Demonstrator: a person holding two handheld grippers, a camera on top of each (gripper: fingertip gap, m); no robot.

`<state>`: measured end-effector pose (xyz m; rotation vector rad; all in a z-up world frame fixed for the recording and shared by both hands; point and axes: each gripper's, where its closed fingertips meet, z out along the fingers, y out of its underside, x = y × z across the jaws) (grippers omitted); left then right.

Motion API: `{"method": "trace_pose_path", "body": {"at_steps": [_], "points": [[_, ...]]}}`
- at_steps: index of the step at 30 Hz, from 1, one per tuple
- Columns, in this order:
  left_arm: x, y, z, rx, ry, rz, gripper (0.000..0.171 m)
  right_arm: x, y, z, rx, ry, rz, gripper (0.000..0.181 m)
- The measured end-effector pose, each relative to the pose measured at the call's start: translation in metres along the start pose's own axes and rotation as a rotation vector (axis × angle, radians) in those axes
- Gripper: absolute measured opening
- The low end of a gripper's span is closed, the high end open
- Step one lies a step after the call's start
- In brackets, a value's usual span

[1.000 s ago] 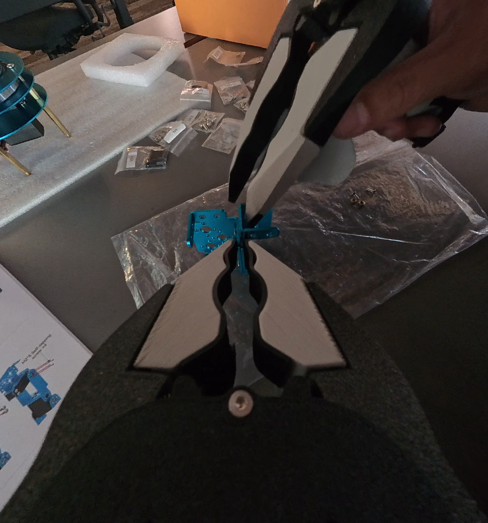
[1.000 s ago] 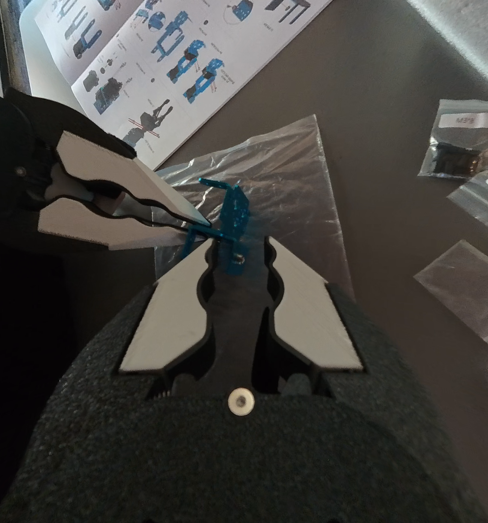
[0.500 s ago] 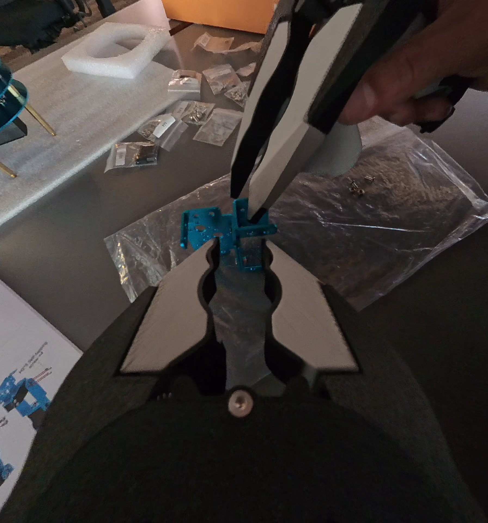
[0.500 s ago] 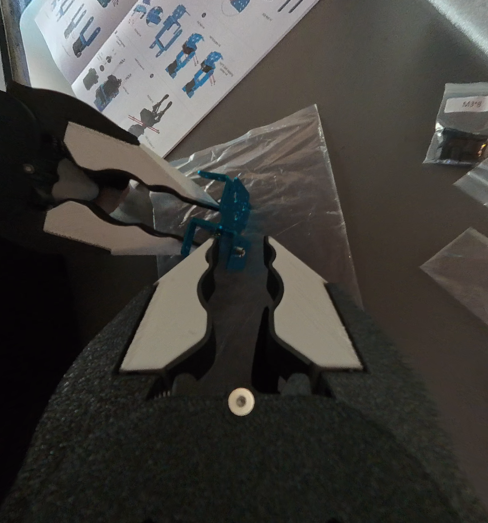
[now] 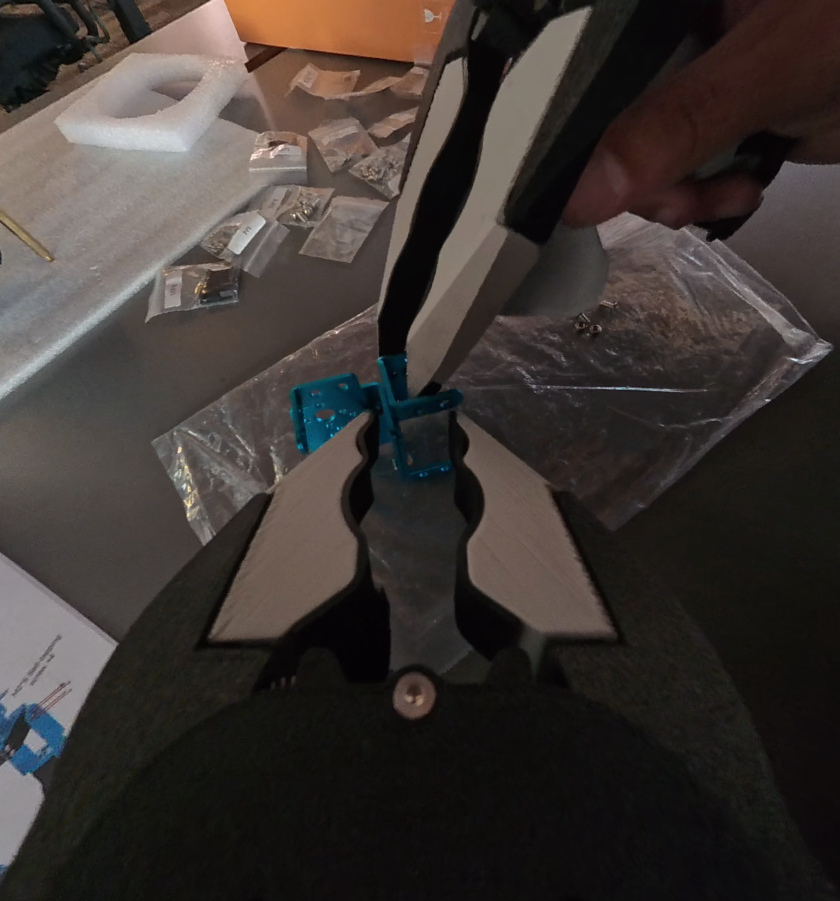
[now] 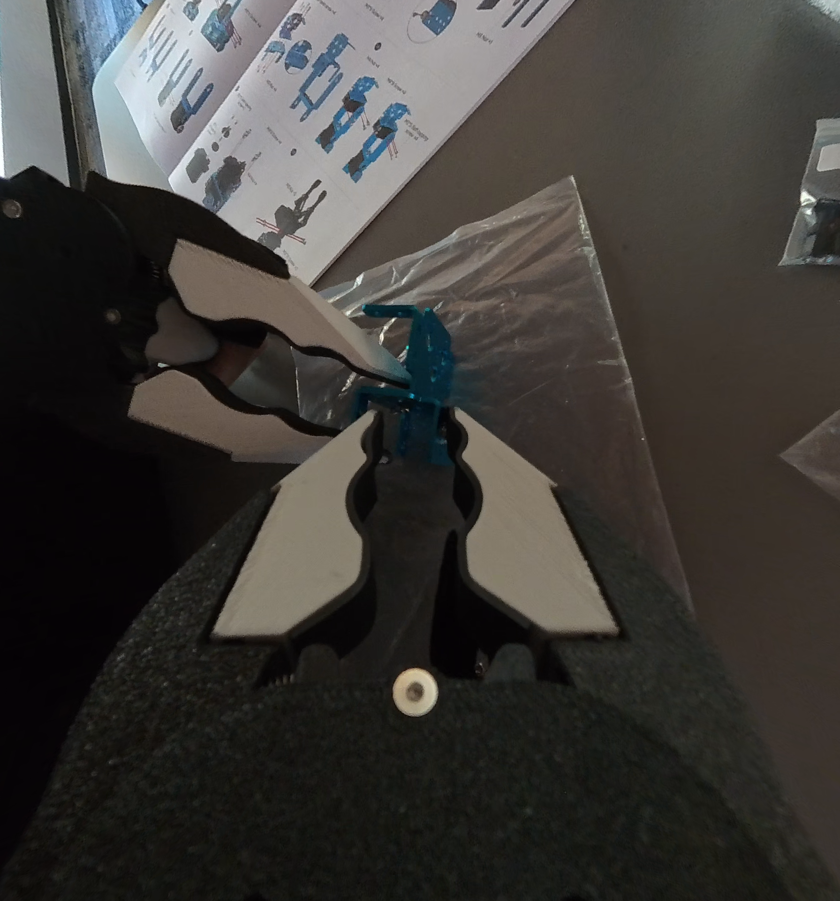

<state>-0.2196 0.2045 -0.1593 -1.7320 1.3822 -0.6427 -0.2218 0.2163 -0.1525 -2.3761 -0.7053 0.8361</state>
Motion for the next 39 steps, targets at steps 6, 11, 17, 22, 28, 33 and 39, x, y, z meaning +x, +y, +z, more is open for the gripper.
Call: {"method": "trace_pose_path", "body": {"at_steps": [6, 11, 17, 22, 28, 33, 39], "points": [[-0.003, 0.000, 0.000, 0.004, -0.022, -0.003, 0.015, 0.002, 0.001, 0.003, -0.011, 0.007, -0.006, 0.025], [-0.005, 0.001, 0.000, 0.001, -0.050, 0.007, 0.011, 0.002, 0.001, 0.004, -0.011, 0.010, -0.007, 0.023], [-0.008, 0.002, -0.001, 0.003, -0.070, 0.020, 0.004, 0.000, 0.001, 0.004, -0.015, -0.008, 0.002, 0.017], [-0.010, 0.002, -0.001, -0.001, -0.088, 0.007, 0.003, 0.008, -0.001, -0.005, 0.000, 0.027, 0.017, 0.019], [-0.011, 0.003, -0.001, -0.002, -0.095, -0.013, 0.004, 0.004, 0.004, -0.004, -0.018, 0.008, 0.040, 0.020], [-0.007, 0.003, -0.002, -0.004, -0.087, 0.008, 0.004, 0.007, 0.002, -0.001, -0.019, 0.033, 0.004, 0.003], [-0.004, -0.001, -0.008, 0.036, -0.070, 0.002, 0.018, 0.007, 0.002, 0.002, -0.070, 0.056, -0.053, 0.000]]}}
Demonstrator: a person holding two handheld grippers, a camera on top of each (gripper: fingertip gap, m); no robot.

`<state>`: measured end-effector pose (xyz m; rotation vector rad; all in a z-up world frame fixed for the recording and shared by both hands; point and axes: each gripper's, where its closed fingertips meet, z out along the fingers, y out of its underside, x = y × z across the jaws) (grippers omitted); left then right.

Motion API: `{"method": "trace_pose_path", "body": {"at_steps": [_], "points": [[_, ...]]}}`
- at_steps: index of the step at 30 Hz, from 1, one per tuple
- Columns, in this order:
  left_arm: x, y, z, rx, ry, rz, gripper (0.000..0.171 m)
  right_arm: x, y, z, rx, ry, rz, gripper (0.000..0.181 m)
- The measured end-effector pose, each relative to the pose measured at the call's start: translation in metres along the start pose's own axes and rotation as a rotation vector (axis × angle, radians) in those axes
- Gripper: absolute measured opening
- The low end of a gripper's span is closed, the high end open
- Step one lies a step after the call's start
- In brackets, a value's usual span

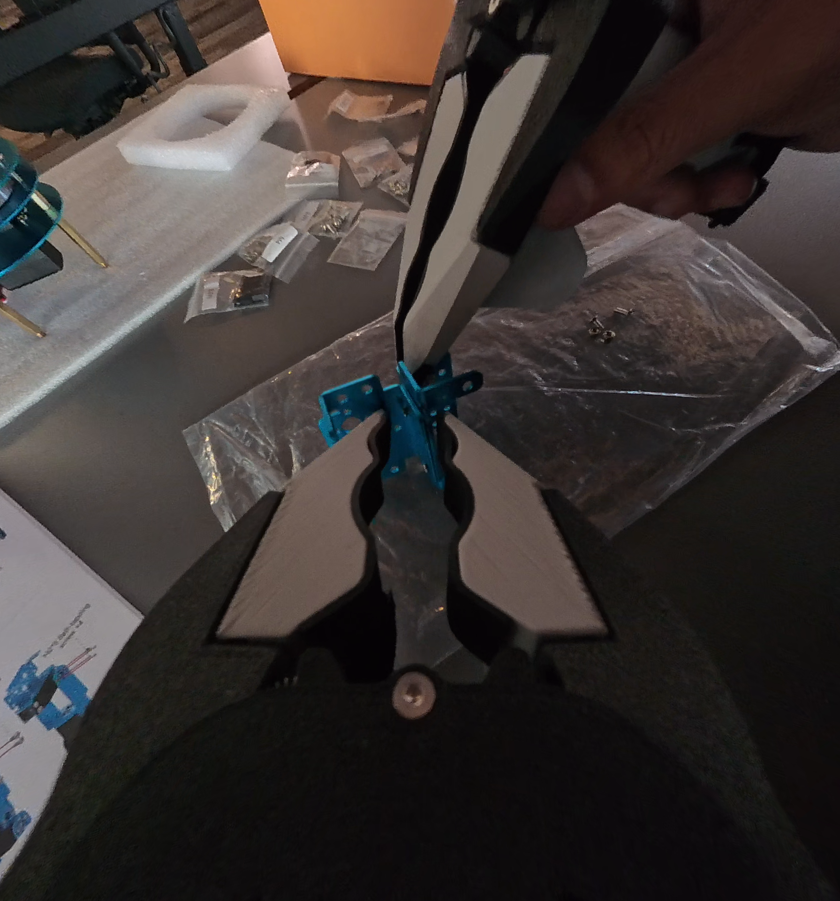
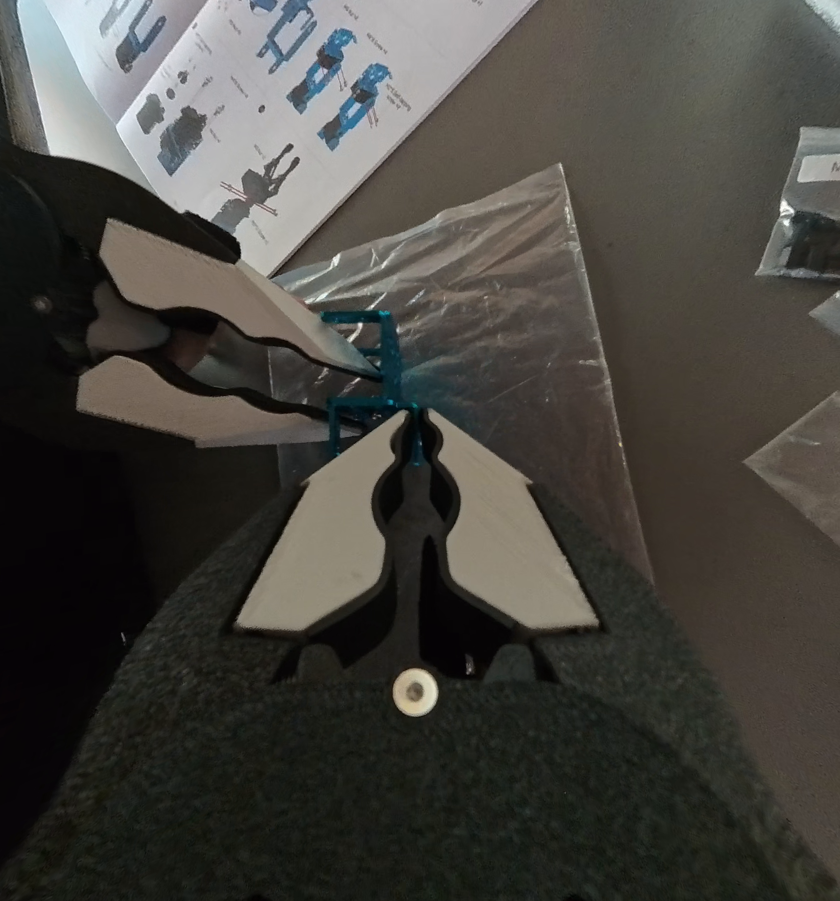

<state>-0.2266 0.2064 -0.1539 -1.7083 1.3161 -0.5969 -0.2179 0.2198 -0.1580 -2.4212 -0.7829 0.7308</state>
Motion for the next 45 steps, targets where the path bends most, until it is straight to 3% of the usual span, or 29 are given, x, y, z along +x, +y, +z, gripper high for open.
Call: {"method": "trace_pose_path", "body": {"at_steps": [11, 15, 32, 45], "points": [[-0.0014, -0.0001, -0.0012, 0.006, -0.025, -0.017, 0.007, -0.0032, -0.0018, 0.0024, 0.001, 0.005, -0.054, 0.002], [-0.0002, 0.0006, -0.0011, 0.001, -0.030, -0.018, 0.007, -0.0063, -0.0007, 0.0016, 0.013, -0.028, -0.033, 0.012], [-0.0025, 0.0024, -0.0013, -0.002, -0.040, -0.025, 0.003, -0.0097, 0.0021, 0.0015, 0.042, -0.130, 0.100, 0.018], [-0.0049, -0.0046, -0.0066, 0.053, 0.037, -0.134, 0.003, -0.0087, -0.0046, -0.0008, 0.083, -0.059, -0.069, 0.010]]}}
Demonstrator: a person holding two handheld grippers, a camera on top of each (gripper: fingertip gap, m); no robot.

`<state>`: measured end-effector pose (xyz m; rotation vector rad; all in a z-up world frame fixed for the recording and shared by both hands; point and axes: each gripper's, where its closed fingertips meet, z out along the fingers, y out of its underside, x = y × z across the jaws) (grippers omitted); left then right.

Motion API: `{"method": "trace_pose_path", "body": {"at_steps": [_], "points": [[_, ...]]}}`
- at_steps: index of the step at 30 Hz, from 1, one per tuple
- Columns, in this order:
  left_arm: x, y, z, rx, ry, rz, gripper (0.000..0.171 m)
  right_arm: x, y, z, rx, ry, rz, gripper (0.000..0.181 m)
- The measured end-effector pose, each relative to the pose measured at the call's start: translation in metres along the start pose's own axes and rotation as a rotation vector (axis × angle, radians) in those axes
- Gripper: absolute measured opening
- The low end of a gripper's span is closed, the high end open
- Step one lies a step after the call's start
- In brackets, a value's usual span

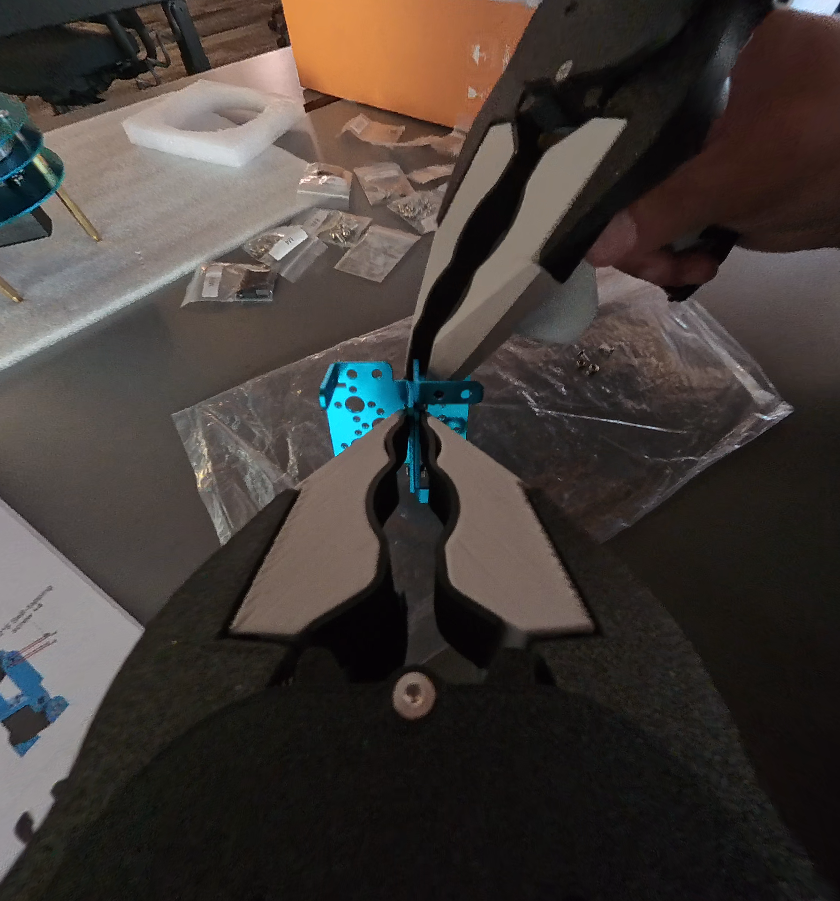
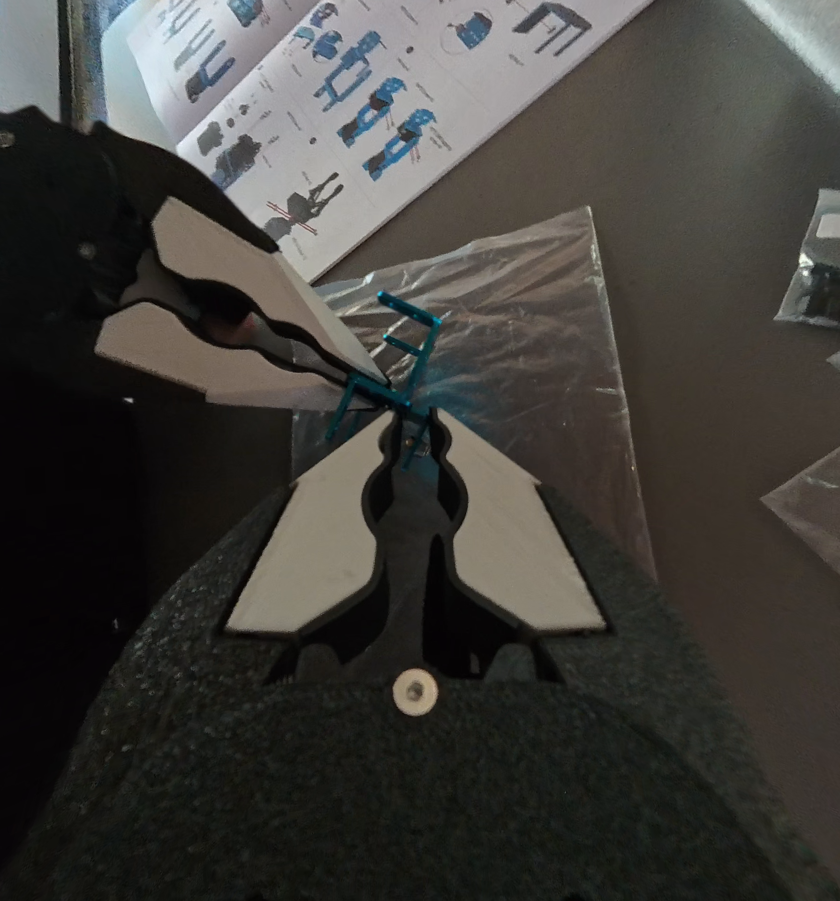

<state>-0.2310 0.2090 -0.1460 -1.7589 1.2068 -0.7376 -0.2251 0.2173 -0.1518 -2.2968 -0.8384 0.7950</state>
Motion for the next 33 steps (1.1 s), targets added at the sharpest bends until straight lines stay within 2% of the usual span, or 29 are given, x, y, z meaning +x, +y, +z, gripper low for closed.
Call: {"method": "trace_pose_path", "body": {"at_steps": [4, 8, 14, 17, 23, 27, 33], "points": [[0.000, -0.006, -0.004, 0.040, 0.027, -0.024, 0.003, -0.004, -0.005, -0.005, 0.023, -0.017, -0.033, 0.011], [0.002, -0.011, -0.007, 0.072, 0.066, -0.070, 0.003, -0.011, -0.007, -0.007, 0.025, -0.011, -0.111, 0.021], [0.005, -0.016, -0.011, 0.106, 0.102, -0.077, 0.003, -0.014, -0.009, -0.008, 0.023, 0.014, -0.172, 0.018], [0.010, -0.017, -0.014, 0.125, 0.136, -0.056, 0.003, -0.019, -0.008, -0.011, 0.021, -0.018, -0.209, 0.016], [0.023, -0.018, -0.021, 0.151, 0.216, 0.090, 0.003, -0.033, -0.001, -0.016, -0.007, -0.124, -0.263, 0.011], [0.029, -0.017, -0.024, 0.150, 0.300, 0.093, 0.003, -0.039, 0.004, -0.018, -0.022, -0.192, -0.275, 0.009], [0.031, -0.016, -0.019, 0.102, 0.366, 0.067, 0.003, -0.035, 0.009, -0.018, -0.064, -0.204, -0.323, 0.006]]}}
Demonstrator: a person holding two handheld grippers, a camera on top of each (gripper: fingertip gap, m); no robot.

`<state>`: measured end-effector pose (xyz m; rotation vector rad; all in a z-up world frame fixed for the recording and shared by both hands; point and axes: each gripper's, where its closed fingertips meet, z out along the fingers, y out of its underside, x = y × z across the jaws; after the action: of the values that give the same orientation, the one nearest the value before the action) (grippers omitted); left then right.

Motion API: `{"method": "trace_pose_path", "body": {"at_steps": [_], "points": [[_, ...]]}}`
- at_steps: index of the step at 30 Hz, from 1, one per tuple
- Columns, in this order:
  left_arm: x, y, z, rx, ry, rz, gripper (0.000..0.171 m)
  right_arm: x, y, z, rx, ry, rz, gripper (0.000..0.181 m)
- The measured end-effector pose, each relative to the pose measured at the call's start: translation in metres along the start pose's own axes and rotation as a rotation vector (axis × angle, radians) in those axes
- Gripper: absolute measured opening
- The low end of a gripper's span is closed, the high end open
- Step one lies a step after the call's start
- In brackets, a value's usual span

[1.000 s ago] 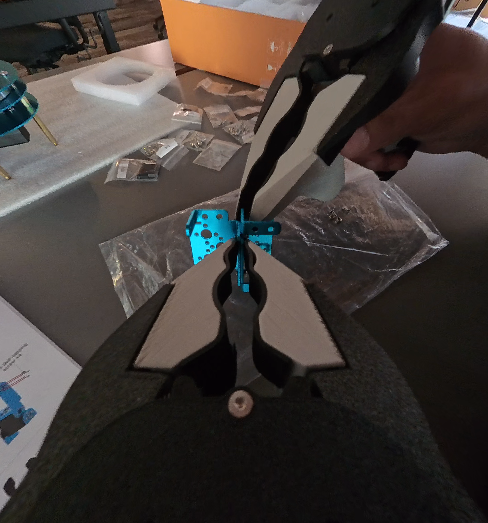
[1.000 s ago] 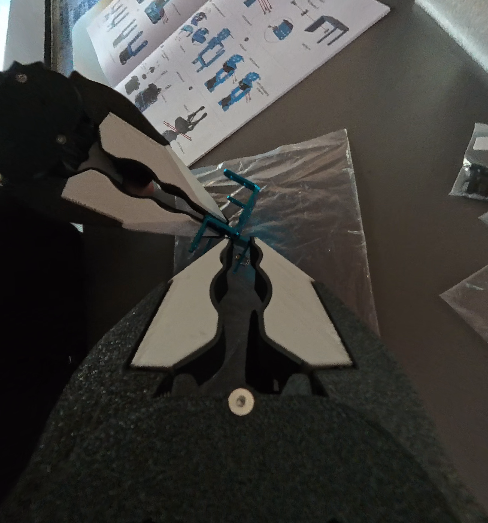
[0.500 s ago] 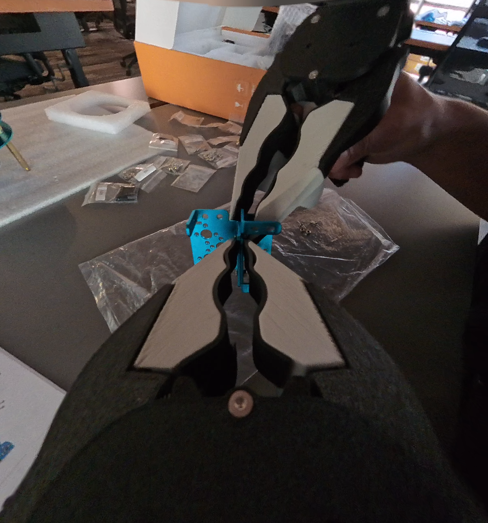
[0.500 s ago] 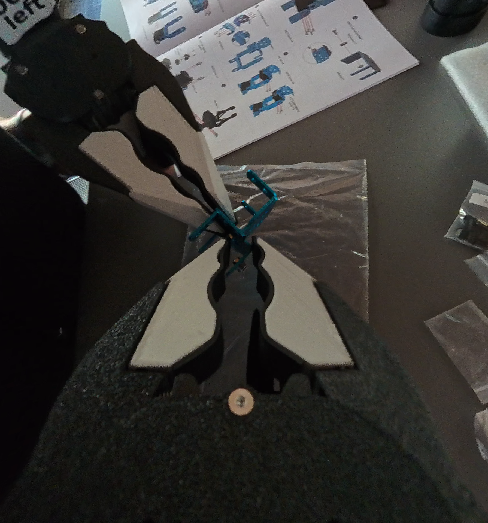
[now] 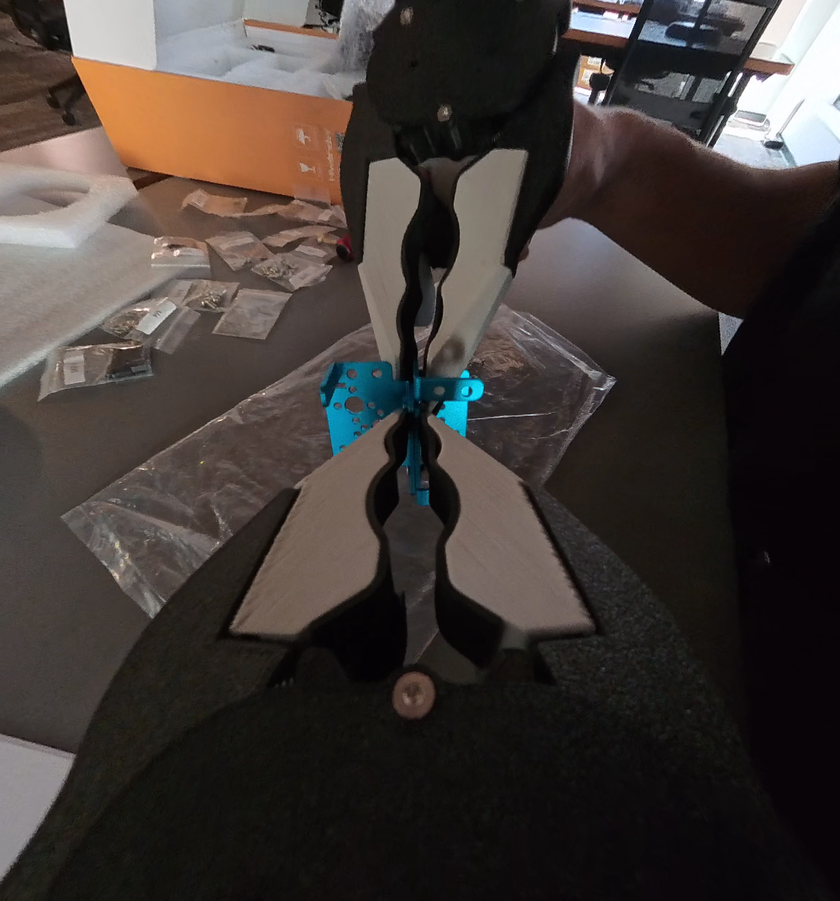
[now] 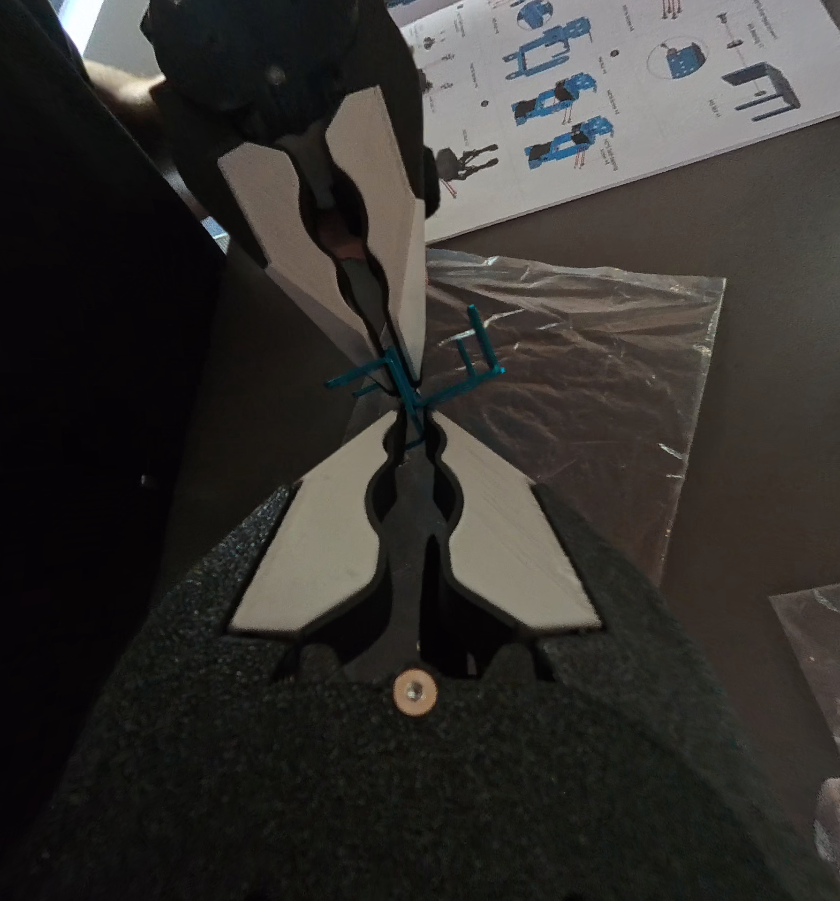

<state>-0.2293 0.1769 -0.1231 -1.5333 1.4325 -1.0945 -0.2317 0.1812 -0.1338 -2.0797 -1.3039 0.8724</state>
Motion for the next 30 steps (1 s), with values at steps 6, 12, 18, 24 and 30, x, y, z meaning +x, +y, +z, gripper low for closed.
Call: {"method": "trace_pose_path", "body": {"at_steps": [6, 12, 18, 24, 30], "points": [[-0.013, 0.007, 0.007, -0.103, -0.039, 0.057, 0.019, 0.012, 0.009, -0.004, -0.118, 0.012, -0.077, 0.005], [-0.023, 0.017, 0.003, -0.220, -0.034, 0.128, 0.020, 0.038, 0.026, -0.004, -0.264, 0.025, -0.153, 0.005], [-0.053, 0.021, -0.011, -0.286, -0.023, 0.217, 0.024, 0.050, 0.030, -0.007, -0.390, -0.005, -0.341, 0.004], [-0.056, 0.003, 0.003, -0.192, 0.167, 0.215, 0.033, 0.049, 0.033, -0.010, -0.443, -0.090, -0.468, 0.004], [-0.049, 0.011, 0.030, -0.220, 0.308, 0.295, 0.035, 0.044, 0.032, -0.011, -0.425, -0.089, -0.469, 0.005]]}}
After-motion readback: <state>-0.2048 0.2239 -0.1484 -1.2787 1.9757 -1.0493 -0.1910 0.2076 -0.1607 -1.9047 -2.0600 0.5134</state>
